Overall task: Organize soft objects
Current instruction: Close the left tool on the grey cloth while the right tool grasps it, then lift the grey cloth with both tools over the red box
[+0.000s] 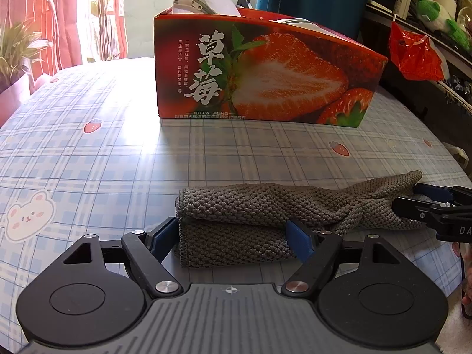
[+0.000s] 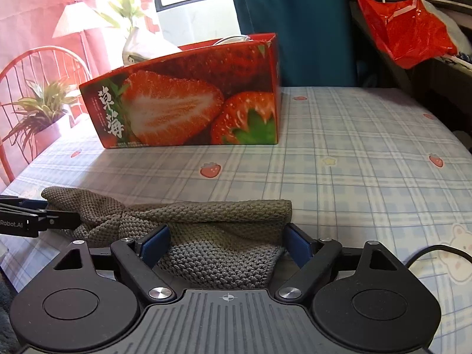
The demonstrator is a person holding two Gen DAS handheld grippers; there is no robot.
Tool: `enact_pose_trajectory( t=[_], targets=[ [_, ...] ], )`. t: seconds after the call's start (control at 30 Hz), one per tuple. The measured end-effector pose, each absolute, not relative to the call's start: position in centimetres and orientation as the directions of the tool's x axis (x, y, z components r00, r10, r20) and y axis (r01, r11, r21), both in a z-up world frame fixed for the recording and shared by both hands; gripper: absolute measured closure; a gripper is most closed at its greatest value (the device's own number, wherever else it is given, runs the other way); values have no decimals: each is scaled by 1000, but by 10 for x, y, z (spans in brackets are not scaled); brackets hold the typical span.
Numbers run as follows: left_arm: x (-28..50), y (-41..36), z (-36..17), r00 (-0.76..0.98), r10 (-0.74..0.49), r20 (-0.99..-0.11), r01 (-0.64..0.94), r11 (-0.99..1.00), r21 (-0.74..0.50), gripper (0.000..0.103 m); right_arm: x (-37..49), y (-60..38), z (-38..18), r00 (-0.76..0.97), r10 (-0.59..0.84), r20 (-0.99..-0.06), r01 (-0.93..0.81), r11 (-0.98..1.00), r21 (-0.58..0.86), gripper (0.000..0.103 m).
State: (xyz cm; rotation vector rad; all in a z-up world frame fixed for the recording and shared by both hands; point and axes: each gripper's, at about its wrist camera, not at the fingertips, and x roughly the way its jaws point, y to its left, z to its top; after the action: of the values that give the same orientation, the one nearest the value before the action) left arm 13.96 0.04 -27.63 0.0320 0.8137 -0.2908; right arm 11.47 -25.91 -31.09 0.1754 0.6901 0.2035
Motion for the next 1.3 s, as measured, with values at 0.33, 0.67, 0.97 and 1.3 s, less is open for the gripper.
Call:
enact_pose_trajectory(
  t=[0.33,0.67,0.97,1.3],
  targets=[
    [135,-5,-276,644,-277,-713,317,945,-81,34,111,-248,-309,736,299,-608,-201,953,226,51],
    [133,-2,-276,626,-351,-696,346,925,-155,76,106,-244,-303,741,356,-570,-262,934,242,71],
    [137,0,-237,707,-354,-612,370,923,-108,78,110,-249,-269,809,375,-452,-307,926,220,75],
    [196,-1,-139,779,-378,-500,424,905,-24,78,180,-252,-179,845,411,-343,-386,912,140,75]
  ],
)
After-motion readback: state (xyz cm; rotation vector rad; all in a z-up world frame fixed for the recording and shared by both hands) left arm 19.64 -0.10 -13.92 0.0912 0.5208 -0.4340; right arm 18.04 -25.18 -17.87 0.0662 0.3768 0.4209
